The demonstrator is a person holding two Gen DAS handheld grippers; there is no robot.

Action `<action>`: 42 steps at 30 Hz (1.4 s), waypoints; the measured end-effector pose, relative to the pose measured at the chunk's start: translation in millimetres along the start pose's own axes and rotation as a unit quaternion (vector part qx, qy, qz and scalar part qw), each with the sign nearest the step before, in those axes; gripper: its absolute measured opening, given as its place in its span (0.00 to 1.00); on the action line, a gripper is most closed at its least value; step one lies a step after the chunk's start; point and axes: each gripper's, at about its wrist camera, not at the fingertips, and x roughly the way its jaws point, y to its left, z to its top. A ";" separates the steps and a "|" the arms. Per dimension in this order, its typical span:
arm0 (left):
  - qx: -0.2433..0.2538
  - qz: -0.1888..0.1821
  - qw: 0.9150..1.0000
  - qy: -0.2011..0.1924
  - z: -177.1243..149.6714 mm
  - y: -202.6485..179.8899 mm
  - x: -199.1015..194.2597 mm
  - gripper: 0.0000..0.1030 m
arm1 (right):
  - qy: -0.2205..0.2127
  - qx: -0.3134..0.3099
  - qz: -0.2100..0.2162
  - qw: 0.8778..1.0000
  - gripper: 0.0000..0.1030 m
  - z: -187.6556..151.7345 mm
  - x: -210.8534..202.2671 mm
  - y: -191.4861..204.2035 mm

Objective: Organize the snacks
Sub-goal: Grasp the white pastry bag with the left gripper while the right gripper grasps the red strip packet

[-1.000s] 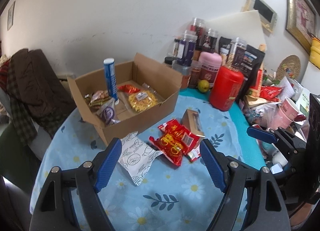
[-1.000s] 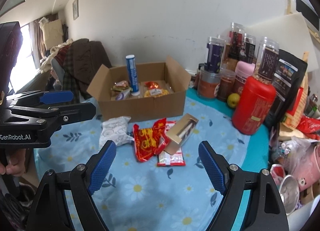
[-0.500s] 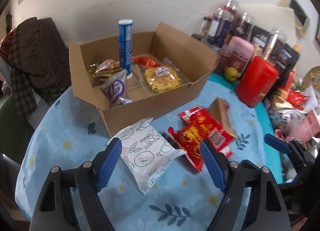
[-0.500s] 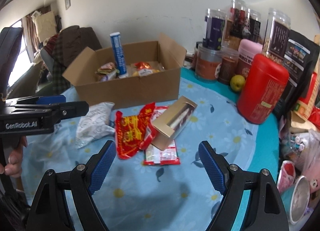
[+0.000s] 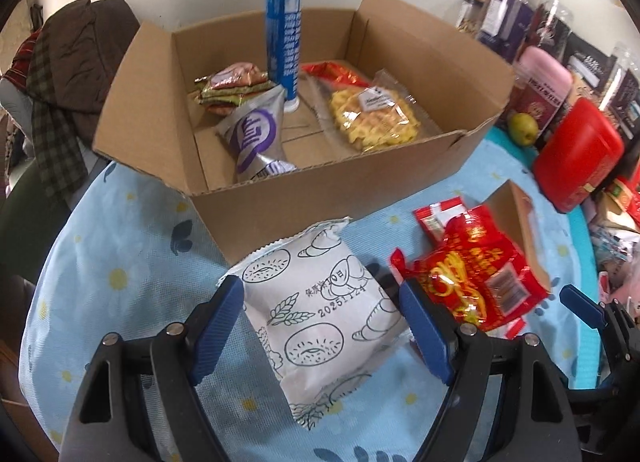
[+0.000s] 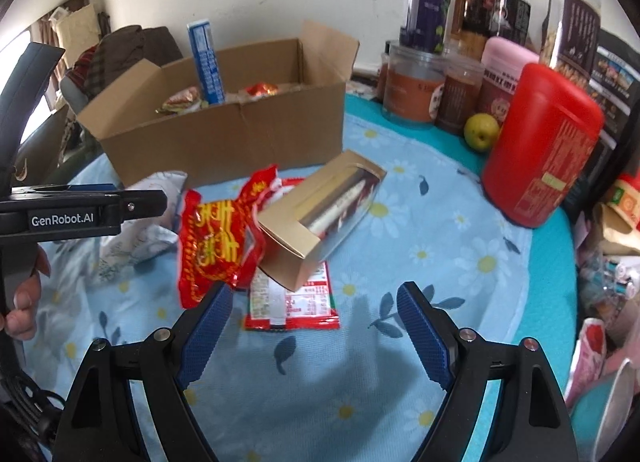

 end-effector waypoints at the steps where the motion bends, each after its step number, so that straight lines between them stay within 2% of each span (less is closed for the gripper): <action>1: 0.001 -0.001 1.000 0.000 0.4 0.2 1.1 0.78 | 0.004 -0.002 0.000 1.000 0.83 -0.6 3.7 0.0; 7: 0.006 0.005 1.000 0.027 2.1 -0.8 18.8 0.78 | 0.033 -0.021 0.000 0.999 0.82 -2.3 23.6 5.8; 10: -0.008 -0.005 0.999 0.043 0.3 5.6 26.6 0.78 | 0.050 -0.027 0.001 0.998 0.77 -1.8 33.3 7.0; 12: -0.008 -0.010 0.999 0.037 -2.9 8.4 26.2 0.78 | 0.044 -0.022 0.007 0.999 0.69 -2.5 33.8 5.5; 13: -0.005 -0.012 0.999 0.033 -4.7 8.6 25.1 0.78 | 0.041 -0.024 0.010 0.999 0.59 -2.2 33.4 6.2; 14: -0.001 -0.012 1.000 0.029 -7.3 8.8 23.3 0.73 | 0.040 -0.027 0.012 0.999 0.54 -2.0 32.2 7.3; 15: 0.003 -0.014 1.000 0.027 -9.2 8.9 21.3 0.65 | 0.043 -0.028 0.010 0.999 0.53 -2.0 32.3 7.3; 16: 0.006 -0.011 1.000 0.025 -11.2 9.3 19.2 0.61 | 0.042 -0.028 0.010 0.999 0.53 -2.8 31.8 7.1; 18: 0.010 -0.019 0.999 0.027 -15.6 9.8 15.2 0.58 | 0.044 -0.029 0.011 0.999 0.52 -4.5 30.2 8.5; 29: 0.055 -0.041 0.997 0.046 -62.6 -3.6 -21.8 0.57 | 0.057 0.007 0.014 0.998 0.52 -47.4 -12.4 1.6; 33: 0.078 -0.065 0.993 0.057 -85.9 -12.5 -37.1 0.57 | 0.063 0.014 0.015 0.998 0.52 -71.5 -35.5 7.0; 42: 0.128 -0.087 0.986 0.068 -123.9 -37.6 -56.9 0.57 | 0.071 0.025 0.018 0.997 0.52 -114.2 -72.9 16.8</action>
